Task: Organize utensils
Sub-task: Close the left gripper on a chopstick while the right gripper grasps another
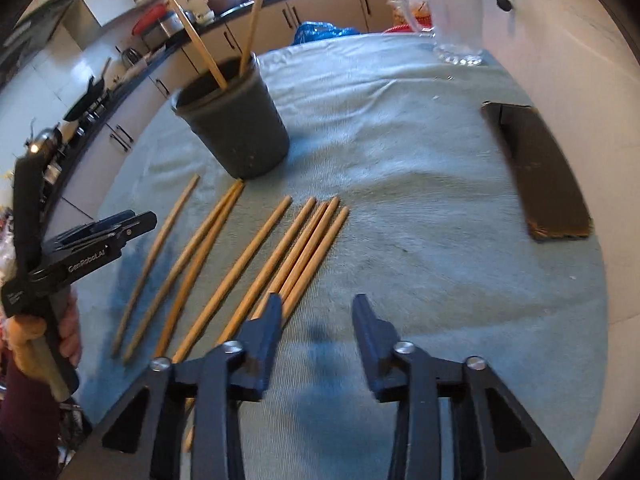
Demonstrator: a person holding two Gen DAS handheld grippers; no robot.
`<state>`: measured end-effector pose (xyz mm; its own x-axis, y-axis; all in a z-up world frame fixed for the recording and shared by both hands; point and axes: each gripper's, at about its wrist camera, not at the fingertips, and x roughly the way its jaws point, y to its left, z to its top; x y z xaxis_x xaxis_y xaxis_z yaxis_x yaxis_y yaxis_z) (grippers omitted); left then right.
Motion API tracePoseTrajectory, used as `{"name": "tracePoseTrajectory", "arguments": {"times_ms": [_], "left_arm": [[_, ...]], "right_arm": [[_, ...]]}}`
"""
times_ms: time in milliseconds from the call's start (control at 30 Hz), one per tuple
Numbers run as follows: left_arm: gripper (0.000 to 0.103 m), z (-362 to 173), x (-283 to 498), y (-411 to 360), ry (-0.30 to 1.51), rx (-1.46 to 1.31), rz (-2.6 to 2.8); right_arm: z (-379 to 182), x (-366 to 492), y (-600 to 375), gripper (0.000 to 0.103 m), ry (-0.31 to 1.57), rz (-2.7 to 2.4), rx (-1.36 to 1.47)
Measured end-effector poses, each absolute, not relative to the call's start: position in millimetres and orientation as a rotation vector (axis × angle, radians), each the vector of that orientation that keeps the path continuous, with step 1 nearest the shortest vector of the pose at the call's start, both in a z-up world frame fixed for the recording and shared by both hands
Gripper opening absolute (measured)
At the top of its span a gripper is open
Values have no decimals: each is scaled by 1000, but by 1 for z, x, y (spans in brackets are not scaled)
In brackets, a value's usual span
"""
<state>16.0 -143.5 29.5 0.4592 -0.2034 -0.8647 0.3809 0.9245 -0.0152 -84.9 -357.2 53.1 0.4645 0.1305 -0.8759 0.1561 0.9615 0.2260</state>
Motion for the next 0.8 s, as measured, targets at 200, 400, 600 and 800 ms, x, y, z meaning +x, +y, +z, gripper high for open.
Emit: {"name": "tracePoseTrajectory", "arguments": {"times_ms": [200,400,600,800], "left_arm": [[23,11,27,-153,1050,237,-362],[18,12,33,-152,1050,235,-390],[18,13,46,-158,1062,228,-402],[6,14,57,-150,1094,151,-377]], "right_arm": [[40,-57,-351,25,1092,-40,291],[35,-44,-350,18,1100,-76,268],[34,-35,-352,13,1119,-115,249],[34,-32,-346,12,1142,-97,180]]}}
